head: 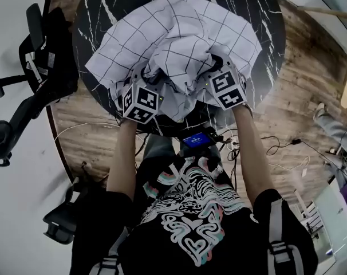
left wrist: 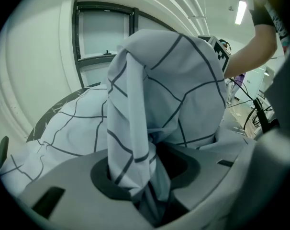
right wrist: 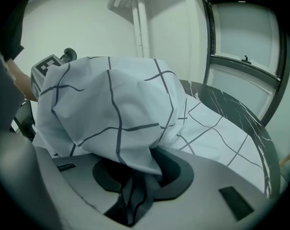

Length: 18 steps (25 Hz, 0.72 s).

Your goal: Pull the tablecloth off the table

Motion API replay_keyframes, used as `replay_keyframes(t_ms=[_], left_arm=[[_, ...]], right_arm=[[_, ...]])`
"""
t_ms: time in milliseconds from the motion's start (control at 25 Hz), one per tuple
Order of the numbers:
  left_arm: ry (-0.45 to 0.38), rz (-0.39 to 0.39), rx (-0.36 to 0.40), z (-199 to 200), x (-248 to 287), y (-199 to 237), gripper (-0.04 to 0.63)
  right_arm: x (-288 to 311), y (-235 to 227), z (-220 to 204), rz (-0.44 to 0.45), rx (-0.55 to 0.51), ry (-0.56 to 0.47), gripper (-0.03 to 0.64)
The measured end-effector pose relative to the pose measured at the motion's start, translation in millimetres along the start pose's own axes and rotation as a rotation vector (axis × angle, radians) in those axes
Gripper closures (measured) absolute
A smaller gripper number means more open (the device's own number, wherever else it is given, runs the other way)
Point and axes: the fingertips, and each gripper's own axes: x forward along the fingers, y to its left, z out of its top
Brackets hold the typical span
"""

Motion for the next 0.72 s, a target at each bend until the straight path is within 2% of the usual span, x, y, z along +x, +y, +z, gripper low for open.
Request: replay_keyframes(t_ms=[160, 720], left_arm=[[-0.014, 0.02, 0.001, 3.3, -1.6, -1.9, 0.449], [-0.037, 0.055, 0.057, 13.3, -12.7, -7.1, 0.479]], right_arm=[[-0.4, 3.8, 2.8, 0.003, 0.037, -0.034, 0.517], [-6.9, 15.4, 12.1, 0.011, 0.109, -0.101, 0.523]])
